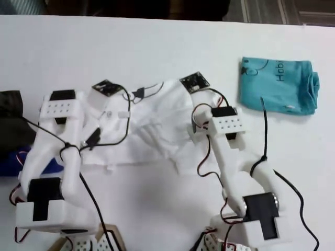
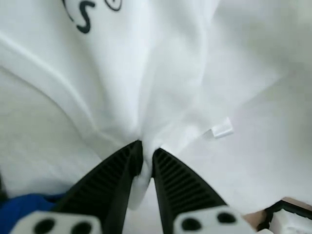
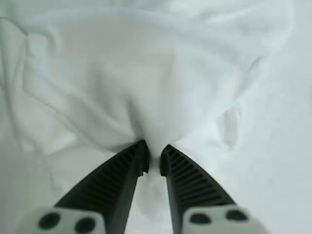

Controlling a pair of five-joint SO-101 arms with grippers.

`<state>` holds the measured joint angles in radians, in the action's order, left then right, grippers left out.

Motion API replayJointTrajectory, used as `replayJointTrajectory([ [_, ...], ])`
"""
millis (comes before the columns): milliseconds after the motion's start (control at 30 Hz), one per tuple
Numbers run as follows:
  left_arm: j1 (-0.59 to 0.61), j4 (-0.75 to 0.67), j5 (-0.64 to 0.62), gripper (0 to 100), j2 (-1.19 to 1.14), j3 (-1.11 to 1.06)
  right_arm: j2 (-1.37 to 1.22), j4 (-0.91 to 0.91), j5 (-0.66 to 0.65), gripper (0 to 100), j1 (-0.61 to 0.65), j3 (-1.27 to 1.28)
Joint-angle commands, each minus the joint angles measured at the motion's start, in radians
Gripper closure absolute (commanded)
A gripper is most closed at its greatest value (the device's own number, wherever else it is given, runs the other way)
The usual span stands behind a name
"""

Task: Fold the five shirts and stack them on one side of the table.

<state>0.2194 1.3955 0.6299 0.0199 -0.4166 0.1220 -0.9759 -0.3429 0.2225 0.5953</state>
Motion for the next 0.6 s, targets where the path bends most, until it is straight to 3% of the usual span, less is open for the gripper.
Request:
replayJointTrajectory([
  [0, 0.003, -0.002, 0.0, 97, 0.049, 0.005, 0.053, -0.012, 0.0, 91.6, -0.005, -0.003],
  [167, 0.003, -0.002, 0.002, 97, 0.049, 0.01, -0.018, -0.005, 0.005, 84.7, -0.004, -0.003],
  [567, 0.003, -0.006, 0.005, 97, 0.049, 0.012, -0.108, 0.019, 0.006, 89.6, -0.005, -0.014],
])
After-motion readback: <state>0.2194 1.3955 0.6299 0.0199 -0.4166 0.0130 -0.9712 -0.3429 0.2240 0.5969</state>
